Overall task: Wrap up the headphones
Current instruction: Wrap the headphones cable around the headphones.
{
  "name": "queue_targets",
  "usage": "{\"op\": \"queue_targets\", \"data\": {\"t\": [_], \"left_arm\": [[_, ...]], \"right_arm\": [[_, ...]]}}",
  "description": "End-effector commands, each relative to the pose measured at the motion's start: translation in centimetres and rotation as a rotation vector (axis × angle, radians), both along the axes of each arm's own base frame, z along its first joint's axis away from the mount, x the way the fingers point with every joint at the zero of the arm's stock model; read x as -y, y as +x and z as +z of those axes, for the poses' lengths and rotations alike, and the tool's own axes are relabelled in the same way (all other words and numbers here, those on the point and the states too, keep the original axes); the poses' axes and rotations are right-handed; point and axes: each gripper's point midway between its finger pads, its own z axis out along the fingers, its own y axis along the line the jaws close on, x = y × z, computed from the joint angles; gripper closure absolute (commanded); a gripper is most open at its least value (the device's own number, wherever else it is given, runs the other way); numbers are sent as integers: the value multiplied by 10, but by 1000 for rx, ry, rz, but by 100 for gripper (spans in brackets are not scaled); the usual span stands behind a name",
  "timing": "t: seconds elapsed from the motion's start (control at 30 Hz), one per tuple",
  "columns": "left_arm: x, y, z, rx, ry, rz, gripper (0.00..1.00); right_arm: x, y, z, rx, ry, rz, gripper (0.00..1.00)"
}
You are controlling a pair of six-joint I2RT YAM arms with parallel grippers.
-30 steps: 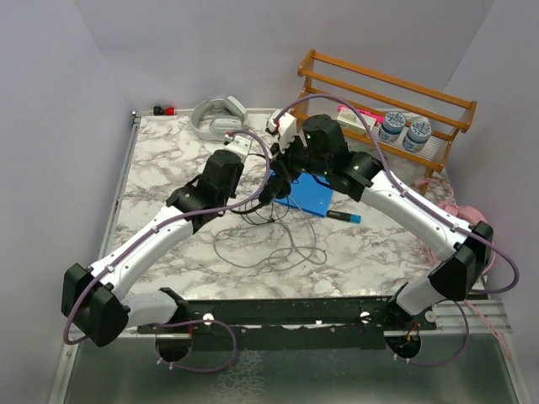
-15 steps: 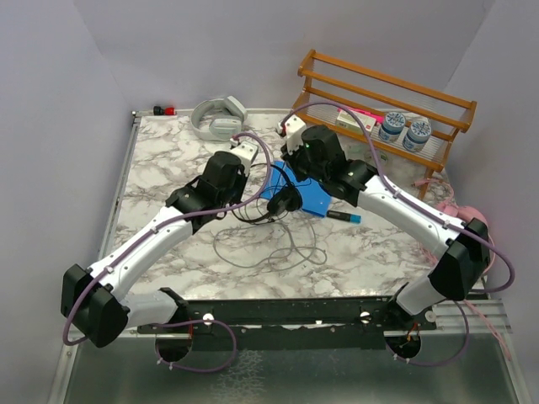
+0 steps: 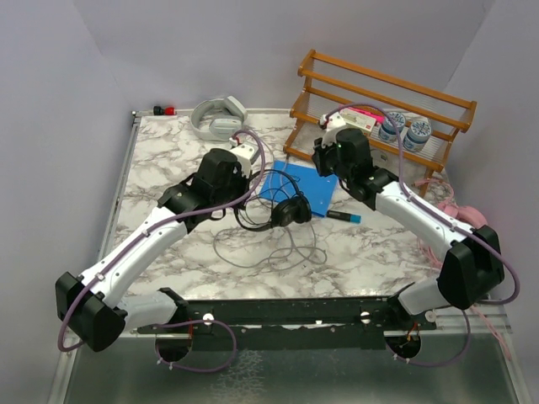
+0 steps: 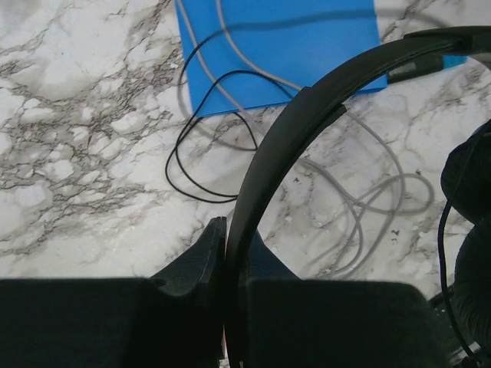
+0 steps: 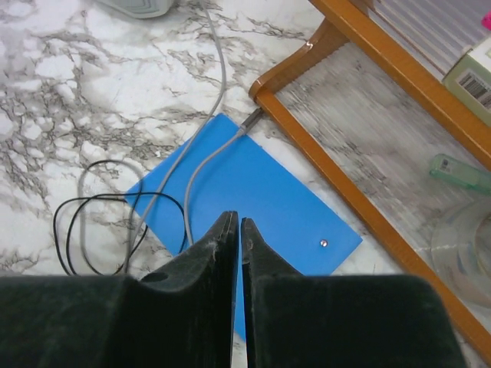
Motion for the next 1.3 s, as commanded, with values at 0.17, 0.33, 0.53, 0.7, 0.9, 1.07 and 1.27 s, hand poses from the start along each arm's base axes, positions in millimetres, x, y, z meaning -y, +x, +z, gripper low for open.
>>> {"op": "queue_targets", "data": {"t": [0.17,0.33,0.53,0.7,0.9,1.07,1.27], "left_arm": [[39,-26,78,-59,-311,-95,100],[47,-38,118,-93,-404,-113,100],[45,-42,133,-117,-432,-87,100],[43,-39,136,-121,-427,-61,100],[49,-36,141,-130,-441,-67,100],[56,-36,140,-162,-453,-83,100],[63,-39,146,-185,-482,-107,100]], "right_arm": [[-35,-31,13,128,315,242,89],[-33,-46,17,257,386,293,85],[-35,-65,28,366,458,368,70],[-31,-81,21,363,475,393,64],[-37,-116,16,406,479,554,49],[-41,-115,19,442,474,578,26],[-49,-100,37,501,540,569,19]]}}
